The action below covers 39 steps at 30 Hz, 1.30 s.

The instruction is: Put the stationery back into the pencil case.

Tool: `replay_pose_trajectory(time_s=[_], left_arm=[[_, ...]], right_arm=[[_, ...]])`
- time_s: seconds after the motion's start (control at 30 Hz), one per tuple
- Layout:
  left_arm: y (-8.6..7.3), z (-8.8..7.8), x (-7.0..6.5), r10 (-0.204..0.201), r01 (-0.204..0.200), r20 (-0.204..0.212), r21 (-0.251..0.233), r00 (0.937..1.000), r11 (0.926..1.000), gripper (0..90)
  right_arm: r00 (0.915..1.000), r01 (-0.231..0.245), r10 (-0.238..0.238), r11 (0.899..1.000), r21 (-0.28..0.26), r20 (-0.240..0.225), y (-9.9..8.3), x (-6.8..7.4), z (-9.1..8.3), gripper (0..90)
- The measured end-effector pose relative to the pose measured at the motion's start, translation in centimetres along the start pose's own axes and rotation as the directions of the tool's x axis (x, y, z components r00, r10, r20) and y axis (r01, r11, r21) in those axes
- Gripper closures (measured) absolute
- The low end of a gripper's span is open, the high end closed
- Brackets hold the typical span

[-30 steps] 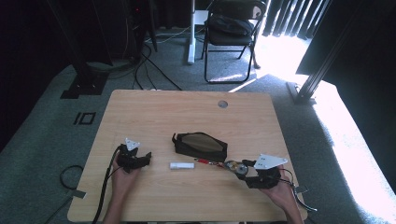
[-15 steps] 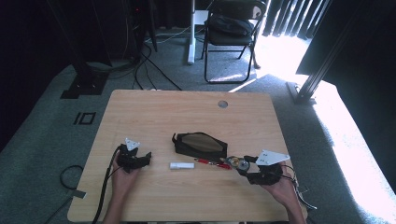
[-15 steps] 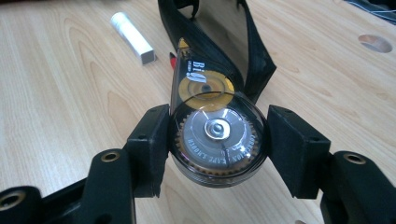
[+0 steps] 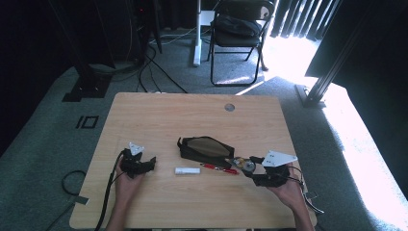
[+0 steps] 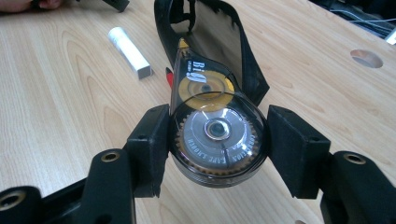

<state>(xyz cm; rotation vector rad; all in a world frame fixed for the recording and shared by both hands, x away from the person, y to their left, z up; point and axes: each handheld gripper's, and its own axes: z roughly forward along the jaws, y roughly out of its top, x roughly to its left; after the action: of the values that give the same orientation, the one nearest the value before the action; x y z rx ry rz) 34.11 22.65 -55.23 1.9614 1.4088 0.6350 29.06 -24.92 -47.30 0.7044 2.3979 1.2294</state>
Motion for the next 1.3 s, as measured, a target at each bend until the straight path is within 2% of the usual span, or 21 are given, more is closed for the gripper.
replay_pose_trajectory(time_s=[1.3], left_arm=[[0.0,0.0,0.0,0.000,0.000,0.000,0.000,1.0000,1.0000,26.4]], right_arm=[[0.9997,0.024,-0.024,0.999,-0.028,0.003,2.3,-0.5,0.3,41.0]])
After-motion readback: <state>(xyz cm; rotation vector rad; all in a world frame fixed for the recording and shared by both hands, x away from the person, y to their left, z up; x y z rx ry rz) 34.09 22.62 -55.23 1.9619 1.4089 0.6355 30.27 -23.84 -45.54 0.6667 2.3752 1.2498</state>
